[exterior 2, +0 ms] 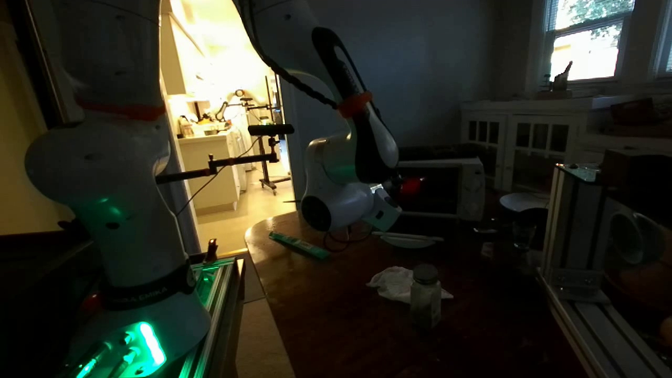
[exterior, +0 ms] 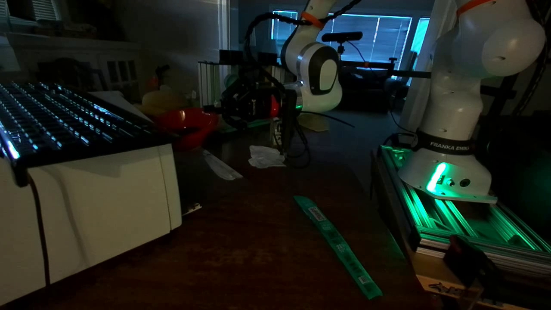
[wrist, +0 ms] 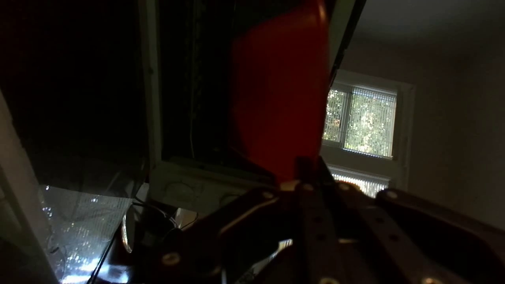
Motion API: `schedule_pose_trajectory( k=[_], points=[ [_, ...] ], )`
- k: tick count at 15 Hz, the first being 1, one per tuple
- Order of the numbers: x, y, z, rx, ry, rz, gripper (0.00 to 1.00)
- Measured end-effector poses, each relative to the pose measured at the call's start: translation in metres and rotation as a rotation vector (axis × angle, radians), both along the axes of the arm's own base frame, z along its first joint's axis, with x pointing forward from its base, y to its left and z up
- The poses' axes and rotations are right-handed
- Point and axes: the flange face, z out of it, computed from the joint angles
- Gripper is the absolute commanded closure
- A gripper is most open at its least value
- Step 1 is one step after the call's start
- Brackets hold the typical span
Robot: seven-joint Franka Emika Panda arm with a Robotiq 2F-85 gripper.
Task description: Put the red bowl in the white oven.
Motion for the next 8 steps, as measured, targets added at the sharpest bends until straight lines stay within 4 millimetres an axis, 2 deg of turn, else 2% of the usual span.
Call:
schedule_pose_trajectory(
  k=[3,8],
  points=[
    [0.003,0.001,0.001,0.0,-0.005,0.001,0.99],
    [0.022,0.005,-0.001,0.003,-0.022,0.006,0.99]
  ],
)
